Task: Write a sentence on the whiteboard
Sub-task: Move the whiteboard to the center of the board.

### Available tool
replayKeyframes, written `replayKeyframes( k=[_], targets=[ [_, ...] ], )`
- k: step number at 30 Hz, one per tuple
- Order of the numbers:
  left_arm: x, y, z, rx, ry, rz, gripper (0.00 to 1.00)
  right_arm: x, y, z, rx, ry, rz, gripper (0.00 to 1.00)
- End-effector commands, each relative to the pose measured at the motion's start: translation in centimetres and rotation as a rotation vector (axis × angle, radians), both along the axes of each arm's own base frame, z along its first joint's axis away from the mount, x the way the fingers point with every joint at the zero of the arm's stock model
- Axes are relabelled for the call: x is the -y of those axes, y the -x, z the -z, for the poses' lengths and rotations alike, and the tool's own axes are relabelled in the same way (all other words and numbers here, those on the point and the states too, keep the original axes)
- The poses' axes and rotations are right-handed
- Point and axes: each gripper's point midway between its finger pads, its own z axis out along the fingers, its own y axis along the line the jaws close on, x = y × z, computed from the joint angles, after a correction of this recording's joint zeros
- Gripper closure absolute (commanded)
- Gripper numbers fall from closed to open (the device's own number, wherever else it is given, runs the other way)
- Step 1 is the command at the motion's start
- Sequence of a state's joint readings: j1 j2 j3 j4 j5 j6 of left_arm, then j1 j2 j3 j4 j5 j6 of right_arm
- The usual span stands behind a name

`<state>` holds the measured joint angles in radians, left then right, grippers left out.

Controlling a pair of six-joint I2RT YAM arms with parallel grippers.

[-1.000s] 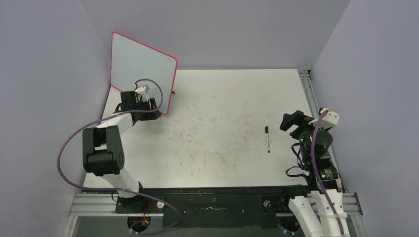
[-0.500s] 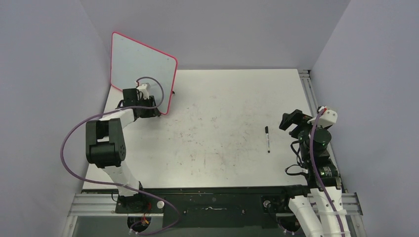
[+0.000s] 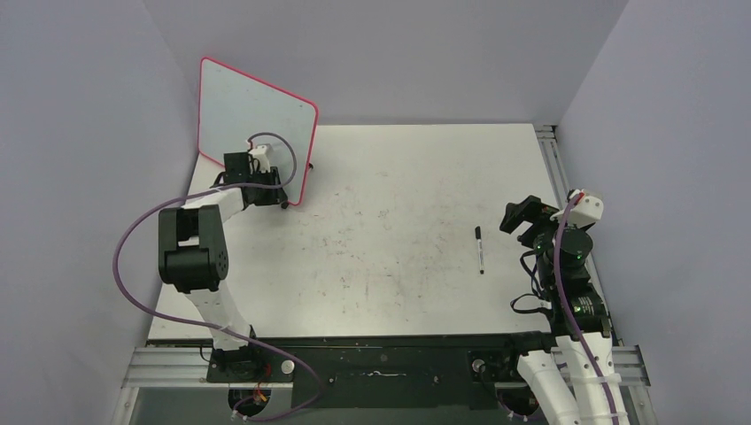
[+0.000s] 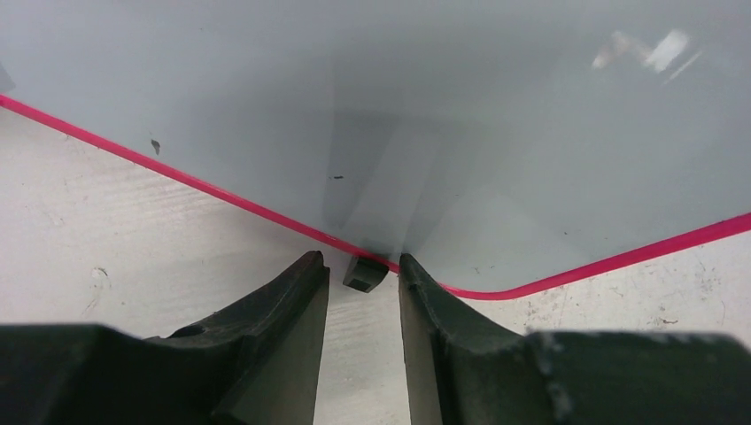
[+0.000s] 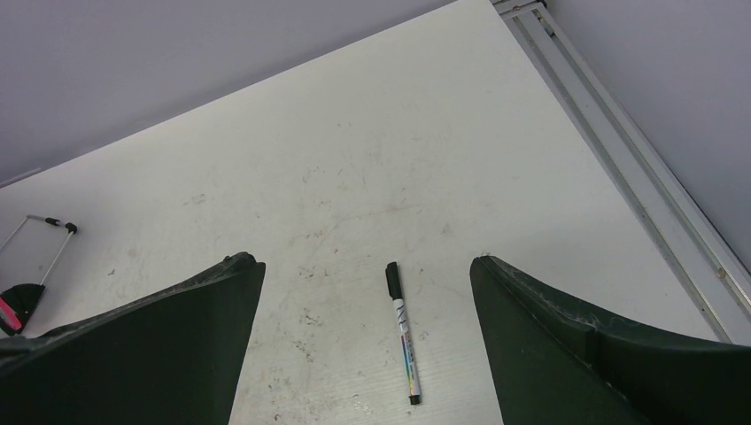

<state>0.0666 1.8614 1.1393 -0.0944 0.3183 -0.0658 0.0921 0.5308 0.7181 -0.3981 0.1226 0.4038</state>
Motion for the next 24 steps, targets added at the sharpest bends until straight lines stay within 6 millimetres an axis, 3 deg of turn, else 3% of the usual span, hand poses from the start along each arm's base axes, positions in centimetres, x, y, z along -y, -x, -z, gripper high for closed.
replayKeyframes(
  k=[1, 24],
  targets=[
    [-0.1, -1.2, -0.5, 0.018, -0.016, 0.016, 0.67, 0.2, -0.4, -2.4, 0.069, 0.007, 0.007, 0.1],
    [0.4, -1.0, 1.0, 0.005, -0.05, 0.053, 0.74, 0.1, -0.6, -2.3, 0.066, 0.009, 0.003, 0.1]
  ],
)
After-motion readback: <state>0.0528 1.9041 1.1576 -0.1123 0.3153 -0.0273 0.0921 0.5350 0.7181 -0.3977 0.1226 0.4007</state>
